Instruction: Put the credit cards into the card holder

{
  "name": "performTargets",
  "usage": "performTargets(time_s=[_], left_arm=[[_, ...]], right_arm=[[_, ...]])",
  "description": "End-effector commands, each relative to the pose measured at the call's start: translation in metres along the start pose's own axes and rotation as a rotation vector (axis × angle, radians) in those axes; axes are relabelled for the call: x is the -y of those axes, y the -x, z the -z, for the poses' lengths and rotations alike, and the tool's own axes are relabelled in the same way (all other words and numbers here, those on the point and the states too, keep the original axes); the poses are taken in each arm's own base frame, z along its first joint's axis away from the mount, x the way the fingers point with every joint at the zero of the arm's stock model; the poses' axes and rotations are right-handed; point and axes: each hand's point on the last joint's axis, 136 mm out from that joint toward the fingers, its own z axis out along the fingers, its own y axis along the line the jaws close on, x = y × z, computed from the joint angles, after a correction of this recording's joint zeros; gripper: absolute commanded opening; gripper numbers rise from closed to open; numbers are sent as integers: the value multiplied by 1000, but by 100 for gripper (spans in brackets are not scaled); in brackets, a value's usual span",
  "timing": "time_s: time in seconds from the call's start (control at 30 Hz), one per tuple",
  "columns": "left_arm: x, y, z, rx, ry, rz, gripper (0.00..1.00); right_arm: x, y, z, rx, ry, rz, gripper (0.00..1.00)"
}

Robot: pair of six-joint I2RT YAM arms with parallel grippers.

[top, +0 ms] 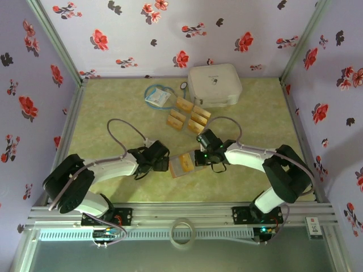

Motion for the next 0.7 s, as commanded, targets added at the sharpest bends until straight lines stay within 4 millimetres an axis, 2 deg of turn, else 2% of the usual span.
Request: performTargets(time_s=[0.0,0.67], left_arm=[[-6,-10,-5,-39,41,0,100],[5,-10,-14,-54,25,-20,100]], right_arm=[[-5,3,-1,-7,-3,35,0],[-25,-2,-19,-51,17,73,0]])
